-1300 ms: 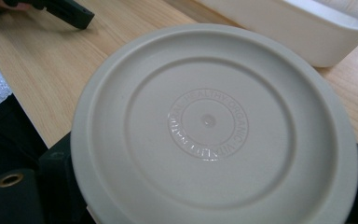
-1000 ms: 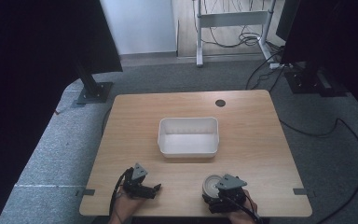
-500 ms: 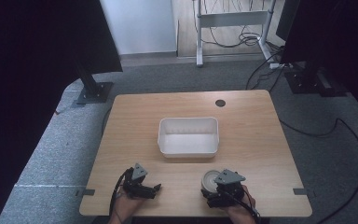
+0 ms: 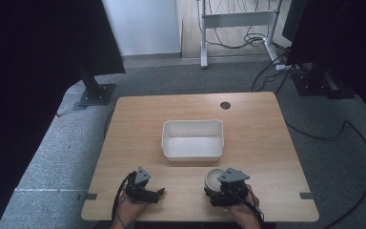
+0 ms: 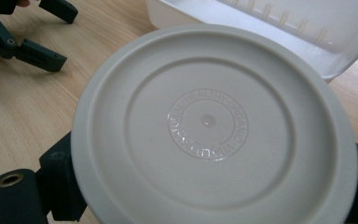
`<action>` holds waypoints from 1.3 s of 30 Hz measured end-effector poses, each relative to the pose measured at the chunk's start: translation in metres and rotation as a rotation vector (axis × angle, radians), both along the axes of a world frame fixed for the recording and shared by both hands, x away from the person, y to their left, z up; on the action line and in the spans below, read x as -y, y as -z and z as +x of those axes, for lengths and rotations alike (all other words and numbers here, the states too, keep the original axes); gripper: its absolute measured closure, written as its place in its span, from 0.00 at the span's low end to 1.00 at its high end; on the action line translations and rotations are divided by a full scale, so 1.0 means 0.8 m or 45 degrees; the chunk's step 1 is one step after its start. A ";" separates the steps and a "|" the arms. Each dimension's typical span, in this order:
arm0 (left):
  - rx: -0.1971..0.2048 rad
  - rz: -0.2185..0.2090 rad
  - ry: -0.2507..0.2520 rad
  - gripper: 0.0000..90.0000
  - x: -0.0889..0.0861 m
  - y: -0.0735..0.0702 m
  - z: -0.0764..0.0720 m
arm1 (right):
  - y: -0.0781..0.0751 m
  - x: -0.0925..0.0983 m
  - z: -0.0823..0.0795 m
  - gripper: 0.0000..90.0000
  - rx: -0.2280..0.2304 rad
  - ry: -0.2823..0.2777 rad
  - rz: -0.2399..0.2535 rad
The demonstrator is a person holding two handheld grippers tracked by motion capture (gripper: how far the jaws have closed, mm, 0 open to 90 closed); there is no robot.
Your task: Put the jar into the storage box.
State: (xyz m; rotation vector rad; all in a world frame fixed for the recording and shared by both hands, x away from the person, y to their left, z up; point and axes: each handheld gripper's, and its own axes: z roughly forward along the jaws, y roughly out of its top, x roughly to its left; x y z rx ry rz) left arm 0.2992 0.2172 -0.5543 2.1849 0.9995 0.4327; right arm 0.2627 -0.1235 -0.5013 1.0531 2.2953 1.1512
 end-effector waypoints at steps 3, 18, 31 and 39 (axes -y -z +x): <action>0.000 0.000 0.000 0.02 0.000 0.000 0.000 | -0.001 0.000 0.003 0.11 0.002 0.002 0.007; 0.000 0.001 0.000 0.02 0.000 0.000 0.000 | -0.005 -0.006 0.020 0.11 -0.004 0.018 0.034; 0.000 0.001 0.000 0.02 0.000 0.000 0.000 | -0.014 -0.012 0.035 0.11 0.010 0.022 0.046; 0.001 0.001 0.000 0.02 0.000 0.000 0.000 | -0.016 -0.019 0.046 0.11 0.010 0.026 0.049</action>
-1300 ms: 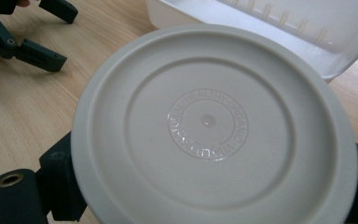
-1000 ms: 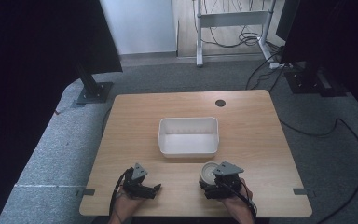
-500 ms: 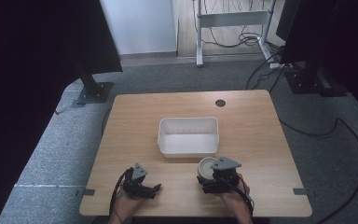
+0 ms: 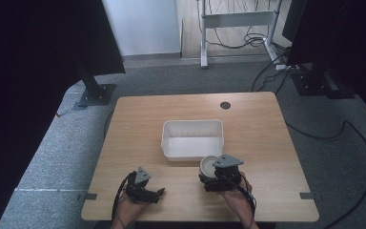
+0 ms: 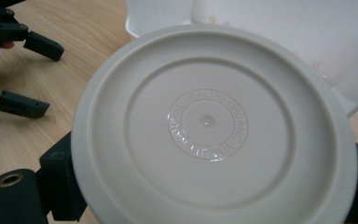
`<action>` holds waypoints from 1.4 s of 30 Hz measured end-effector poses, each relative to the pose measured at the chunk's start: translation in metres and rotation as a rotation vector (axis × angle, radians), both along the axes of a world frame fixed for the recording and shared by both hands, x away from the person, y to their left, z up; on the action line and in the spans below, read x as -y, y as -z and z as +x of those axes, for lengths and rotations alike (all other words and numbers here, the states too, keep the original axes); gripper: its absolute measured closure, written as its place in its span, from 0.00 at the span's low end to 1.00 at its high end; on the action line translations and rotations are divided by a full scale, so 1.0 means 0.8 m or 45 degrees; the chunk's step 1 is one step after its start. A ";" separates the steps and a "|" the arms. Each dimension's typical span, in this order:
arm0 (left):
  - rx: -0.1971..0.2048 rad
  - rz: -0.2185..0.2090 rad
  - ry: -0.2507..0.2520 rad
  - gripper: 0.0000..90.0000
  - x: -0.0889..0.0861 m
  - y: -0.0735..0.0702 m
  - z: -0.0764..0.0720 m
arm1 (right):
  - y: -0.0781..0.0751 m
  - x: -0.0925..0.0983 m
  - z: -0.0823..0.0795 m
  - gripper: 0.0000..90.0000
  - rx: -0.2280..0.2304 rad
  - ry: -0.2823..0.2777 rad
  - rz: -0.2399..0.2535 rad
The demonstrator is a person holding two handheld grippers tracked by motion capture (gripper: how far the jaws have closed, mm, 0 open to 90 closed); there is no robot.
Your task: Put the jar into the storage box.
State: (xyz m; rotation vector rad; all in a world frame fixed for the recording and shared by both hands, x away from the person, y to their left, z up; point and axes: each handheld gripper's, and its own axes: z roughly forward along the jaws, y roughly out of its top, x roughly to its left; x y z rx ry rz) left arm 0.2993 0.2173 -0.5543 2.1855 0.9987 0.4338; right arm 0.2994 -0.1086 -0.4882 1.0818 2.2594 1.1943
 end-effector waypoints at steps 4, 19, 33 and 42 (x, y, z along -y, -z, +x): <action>0.000 0.000 0.000 0.02 0.000 0.000 0.000 | -0.002 -0.003 0.005 0.11 0.005 -0.011 0.023; -0.001 -0.001 -0.001 0.02 0.000 0.000 0.000 | -0.007 -0.018 0.030 0.11 0.020 0.011 0.008; -0.001 -0.001 -0.001 0.02 0.000 0.000 0.000 | -0.007 -0.032 0.050 0.11 0.023 0.033 -0.012; -0.001 -0.001 0.000 0.02 0.000 0.000 0.000 | -0.013 -0.044 0.062 0.11 0.040 0.033 -0.022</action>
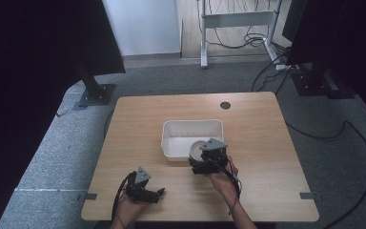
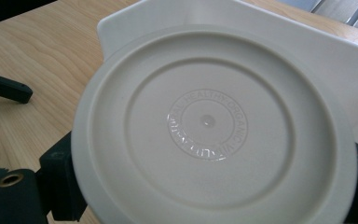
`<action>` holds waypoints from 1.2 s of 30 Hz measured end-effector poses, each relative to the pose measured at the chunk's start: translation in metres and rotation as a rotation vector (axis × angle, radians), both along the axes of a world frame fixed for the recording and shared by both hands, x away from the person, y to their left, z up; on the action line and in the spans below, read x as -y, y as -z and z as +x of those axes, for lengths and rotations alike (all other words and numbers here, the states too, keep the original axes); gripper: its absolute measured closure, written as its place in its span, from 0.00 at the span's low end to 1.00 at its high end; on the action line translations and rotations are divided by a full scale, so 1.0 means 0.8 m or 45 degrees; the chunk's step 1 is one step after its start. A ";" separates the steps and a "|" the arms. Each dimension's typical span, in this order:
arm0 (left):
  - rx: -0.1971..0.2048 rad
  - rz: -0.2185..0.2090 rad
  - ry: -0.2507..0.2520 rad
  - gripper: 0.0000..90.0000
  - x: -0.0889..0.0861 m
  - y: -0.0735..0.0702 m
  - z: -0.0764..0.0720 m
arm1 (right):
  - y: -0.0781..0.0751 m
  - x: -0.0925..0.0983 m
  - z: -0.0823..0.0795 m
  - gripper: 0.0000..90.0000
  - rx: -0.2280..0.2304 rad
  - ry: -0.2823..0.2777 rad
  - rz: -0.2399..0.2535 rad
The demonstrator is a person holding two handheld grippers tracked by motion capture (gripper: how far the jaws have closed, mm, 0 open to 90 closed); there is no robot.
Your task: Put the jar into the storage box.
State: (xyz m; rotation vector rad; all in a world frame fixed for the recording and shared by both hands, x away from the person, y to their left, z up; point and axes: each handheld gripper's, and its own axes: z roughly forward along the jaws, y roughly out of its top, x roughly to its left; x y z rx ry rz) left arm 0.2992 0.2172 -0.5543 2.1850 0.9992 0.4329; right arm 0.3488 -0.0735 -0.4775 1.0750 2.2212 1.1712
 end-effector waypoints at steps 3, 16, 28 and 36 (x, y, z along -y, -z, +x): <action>0.000 0.000 0.000 0.02 0.000 0.000 0.000 | -0.001 -0.003 0.004 0.11 -0.001 0.001 -0.006; 0.001 0.001 0.004 0.02 0.000 0.000 0.000 | -0.003 -0.014 0.024 0.11 0.004 0.013 -0.020; 0.001 -0.002 0.003 0.02 0.000 0.000 -0.001 | -0.002 -0.021 0.040 0.11 0.010 0.019 -0.021; 0.000 -0.002 0.004 0.02 0.000 0.000 -0.001 | -0.001 -0.026 0.051 0.11 0.008 0.031 -0.025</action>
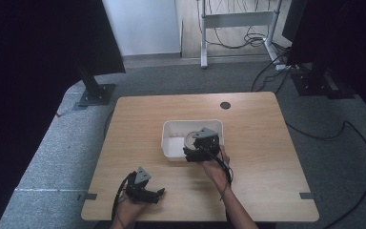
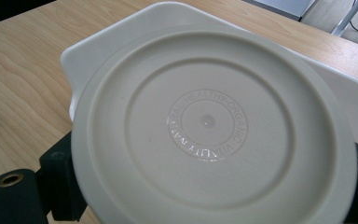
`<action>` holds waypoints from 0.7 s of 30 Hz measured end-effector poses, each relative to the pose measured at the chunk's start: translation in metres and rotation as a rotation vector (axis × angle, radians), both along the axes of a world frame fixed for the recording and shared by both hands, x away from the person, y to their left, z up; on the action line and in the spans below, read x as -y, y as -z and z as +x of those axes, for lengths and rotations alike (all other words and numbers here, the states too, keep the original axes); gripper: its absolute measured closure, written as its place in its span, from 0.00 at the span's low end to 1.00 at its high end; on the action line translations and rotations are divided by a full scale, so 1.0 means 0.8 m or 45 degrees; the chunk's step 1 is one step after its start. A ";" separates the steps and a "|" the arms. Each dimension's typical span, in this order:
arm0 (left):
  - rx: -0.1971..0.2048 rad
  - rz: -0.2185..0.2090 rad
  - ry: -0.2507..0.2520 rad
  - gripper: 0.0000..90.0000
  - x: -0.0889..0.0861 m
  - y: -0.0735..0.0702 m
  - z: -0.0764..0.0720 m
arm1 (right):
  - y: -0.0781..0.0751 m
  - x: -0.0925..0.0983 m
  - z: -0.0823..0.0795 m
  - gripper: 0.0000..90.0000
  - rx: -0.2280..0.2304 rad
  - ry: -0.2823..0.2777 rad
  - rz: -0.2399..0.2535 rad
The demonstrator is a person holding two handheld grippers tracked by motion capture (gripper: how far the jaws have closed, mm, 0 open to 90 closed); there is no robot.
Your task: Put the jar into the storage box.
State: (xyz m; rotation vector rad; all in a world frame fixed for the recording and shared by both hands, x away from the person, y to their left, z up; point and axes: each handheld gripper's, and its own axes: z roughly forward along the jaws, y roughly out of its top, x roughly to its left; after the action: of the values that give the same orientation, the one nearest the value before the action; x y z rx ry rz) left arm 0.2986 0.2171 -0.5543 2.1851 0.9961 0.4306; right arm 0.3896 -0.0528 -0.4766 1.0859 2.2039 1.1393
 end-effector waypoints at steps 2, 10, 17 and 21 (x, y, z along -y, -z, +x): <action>0.000 0.000 0.000 0.02 0.000 0.000 0.000 | 0.001 -0.002 0.002 0.11 -0.001 0.002 -0.002; 0.001 0.002 0.003 0.02 0.000 0.000 0.000 | 0.007 -0.008 0.014 0.11 -0.011 0.022 -0.008; 0.000 0.001 0.004 0.02 0.000 0.000 0.000 | 0.015 -0.015 0.023 0.11 -0.010 0.019 -0.034; 0.000 0.001 0.005 0.02 0.000 0.000 0.000 | 0.020 -0.020 0.028 0.11 -0.012 0.019 -0.035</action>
State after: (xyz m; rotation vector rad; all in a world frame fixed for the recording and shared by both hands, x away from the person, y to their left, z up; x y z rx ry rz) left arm 0.2986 0.2171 -0.5543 2.1870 0.9918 0.4294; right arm 0.4120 -0.0365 -0.4926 1.0964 2.2082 1.0967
